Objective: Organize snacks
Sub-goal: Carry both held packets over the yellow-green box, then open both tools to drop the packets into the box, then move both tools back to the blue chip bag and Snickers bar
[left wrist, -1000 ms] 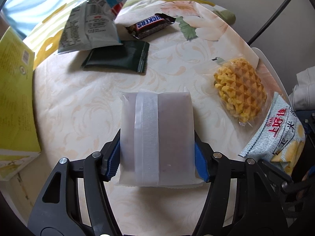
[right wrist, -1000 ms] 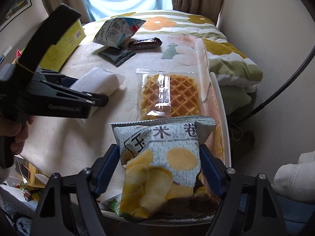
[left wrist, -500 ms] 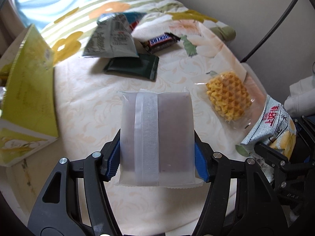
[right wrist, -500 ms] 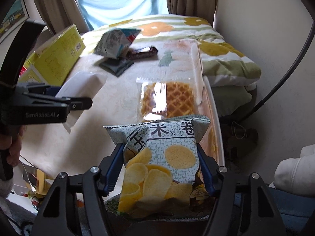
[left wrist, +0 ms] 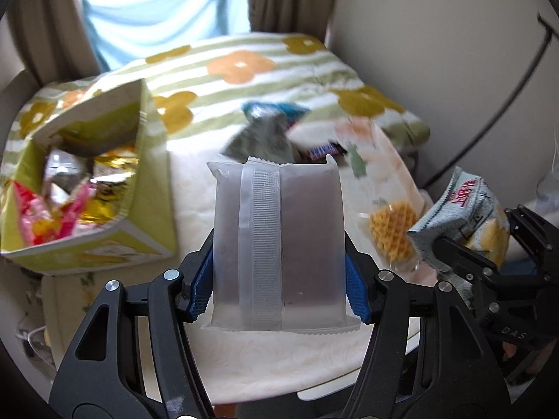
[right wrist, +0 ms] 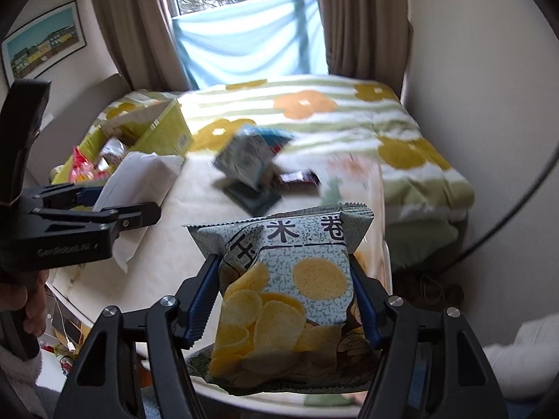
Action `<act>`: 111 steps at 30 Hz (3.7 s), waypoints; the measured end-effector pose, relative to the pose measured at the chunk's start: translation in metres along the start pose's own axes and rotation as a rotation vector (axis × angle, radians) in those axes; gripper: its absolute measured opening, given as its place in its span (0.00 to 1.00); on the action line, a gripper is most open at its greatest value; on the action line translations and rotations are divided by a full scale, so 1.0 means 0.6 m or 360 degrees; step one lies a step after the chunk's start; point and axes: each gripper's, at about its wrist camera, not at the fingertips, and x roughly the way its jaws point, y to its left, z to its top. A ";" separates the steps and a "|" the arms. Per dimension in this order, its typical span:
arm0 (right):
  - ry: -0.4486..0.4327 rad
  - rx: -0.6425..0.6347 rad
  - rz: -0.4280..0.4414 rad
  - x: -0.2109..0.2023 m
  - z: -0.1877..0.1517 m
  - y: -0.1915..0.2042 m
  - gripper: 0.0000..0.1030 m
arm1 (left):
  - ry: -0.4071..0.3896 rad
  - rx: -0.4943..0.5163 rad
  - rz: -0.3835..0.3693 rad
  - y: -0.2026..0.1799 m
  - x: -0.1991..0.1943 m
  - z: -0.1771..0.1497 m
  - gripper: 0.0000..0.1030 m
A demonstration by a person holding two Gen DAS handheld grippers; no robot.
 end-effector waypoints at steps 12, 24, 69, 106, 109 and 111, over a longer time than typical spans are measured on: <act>-0.0077 -0.0108 0.0185 0.057 0.169 0.126 0.62 | -0.0171 -0.0270 0.0172 0.227 -0.077 0.071 0.58; -0.0066 -0.0223 0.0332 0.187 0.316 0.320 0.62 | -0.0042 -0.0387 0.0231 0.477 -0.008 0.128 0.58; 0.0110 -0.0163 0.0395 0.324 0.370 0.411 0.99 | 0.0122 -0.0339 0.0251 0.535 0.029 0.091 1.00; -0.0008 0.0038 0.0000 0.114 0.285 0.174 0.99 | -0.0112 -0.0119 0.0051 0.273 -0.016 0.153 1.00; 0.0016 0.0044 -0.0026 0.105 0.270 0.120 0.99 | -0.0104 -0.0119 0.0038 0.219 0.001 0.162 1.00; 0.0040 0.0041 -0.0047 0.103 0.260 0.085 0.99 | -0.0097 -0.0118 0.0036 0.183 0.014 0.166 1.00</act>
